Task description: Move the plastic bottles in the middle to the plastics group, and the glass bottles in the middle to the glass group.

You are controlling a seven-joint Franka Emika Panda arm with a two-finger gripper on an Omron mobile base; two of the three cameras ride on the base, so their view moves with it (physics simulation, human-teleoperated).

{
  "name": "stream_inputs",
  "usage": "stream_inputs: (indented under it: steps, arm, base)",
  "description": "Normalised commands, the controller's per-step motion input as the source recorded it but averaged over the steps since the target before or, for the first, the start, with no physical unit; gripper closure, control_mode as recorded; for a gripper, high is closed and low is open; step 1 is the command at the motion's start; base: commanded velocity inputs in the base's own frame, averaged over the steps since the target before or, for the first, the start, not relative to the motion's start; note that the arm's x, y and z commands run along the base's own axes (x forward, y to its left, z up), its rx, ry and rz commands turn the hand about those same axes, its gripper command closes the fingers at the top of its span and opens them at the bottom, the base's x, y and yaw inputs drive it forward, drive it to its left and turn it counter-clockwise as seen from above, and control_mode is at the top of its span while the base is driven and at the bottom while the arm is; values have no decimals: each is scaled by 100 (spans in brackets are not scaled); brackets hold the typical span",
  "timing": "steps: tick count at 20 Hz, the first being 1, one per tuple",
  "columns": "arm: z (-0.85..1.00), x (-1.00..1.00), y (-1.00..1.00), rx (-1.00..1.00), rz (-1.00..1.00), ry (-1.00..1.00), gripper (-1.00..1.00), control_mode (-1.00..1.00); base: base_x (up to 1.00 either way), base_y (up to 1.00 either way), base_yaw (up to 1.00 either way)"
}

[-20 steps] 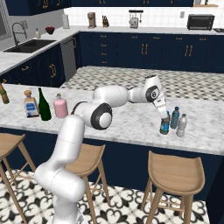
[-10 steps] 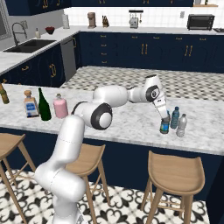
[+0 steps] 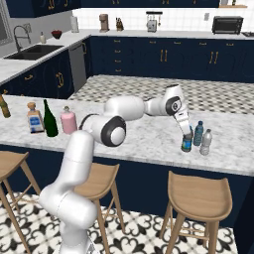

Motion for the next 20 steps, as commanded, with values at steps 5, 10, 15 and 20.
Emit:
stream_inputs:
  steps: [5, 10, 15, 20]
  arm:
    - [21, -76, 25, 0, 1, 0, -100, -100]
    - [43, -43, 81, -1, 0, -7, -100, -100]
    - [40, -52, 76, 0, 2, -2, -100, -100]
    - [43, -81, 46, 3, 11, 0, -100, -100]
  base:
    - [0, 0, 0]
    - [0, 0, 0]
    - [0, 0, 0]
    - [0, 0, 0]
